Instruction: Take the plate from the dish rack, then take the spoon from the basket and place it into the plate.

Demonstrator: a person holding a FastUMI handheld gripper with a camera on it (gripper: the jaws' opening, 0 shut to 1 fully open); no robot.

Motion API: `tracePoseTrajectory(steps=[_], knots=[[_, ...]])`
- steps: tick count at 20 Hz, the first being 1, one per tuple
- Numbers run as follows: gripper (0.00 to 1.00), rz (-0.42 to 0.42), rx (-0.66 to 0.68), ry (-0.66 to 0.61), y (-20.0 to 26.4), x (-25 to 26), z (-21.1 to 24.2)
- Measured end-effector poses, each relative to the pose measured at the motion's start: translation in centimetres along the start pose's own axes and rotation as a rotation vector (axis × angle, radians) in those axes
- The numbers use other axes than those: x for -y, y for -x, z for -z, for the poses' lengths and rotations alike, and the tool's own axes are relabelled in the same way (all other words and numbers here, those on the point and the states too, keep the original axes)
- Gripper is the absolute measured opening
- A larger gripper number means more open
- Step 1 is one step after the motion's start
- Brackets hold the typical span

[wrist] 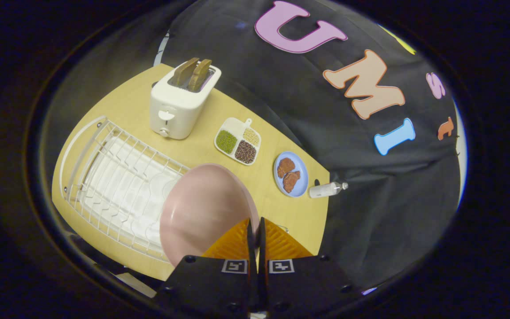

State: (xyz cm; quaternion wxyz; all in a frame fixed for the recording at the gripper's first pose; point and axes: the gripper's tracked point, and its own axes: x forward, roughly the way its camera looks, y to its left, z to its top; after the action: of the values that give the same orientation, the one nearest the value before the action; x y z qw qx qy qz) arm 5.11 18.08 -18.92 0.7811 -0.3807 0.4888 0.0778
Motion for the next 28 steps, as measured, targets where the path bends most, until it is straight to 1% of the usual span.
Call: tracePoseTrajectory(steps=[2,5,7,10,14,19,24,28], knots=[[0.04,0.000,0.016,-0.027,0.6,0.9,0.4],[0.04,-0.006,0.048,-0.115,1.3,3.1,1.8],[0.04,-0.006,0.067,-0.188,1.8,5.0,3.4],[0.04,-0.027,0.095,-0.324,2.9,7.4,6.3],[0.04,-0.068,0.110,-0.508,3.2,10.0,11.5],[0.04,-0.113,0.112,-0.695,3.0,11.8,18.9],[0.04,-0.120,0.068,-0.799,1.4,12.4,26.3],[0.04,-0.171,0.036,-0.875,-0.4,11.3,30.8]])
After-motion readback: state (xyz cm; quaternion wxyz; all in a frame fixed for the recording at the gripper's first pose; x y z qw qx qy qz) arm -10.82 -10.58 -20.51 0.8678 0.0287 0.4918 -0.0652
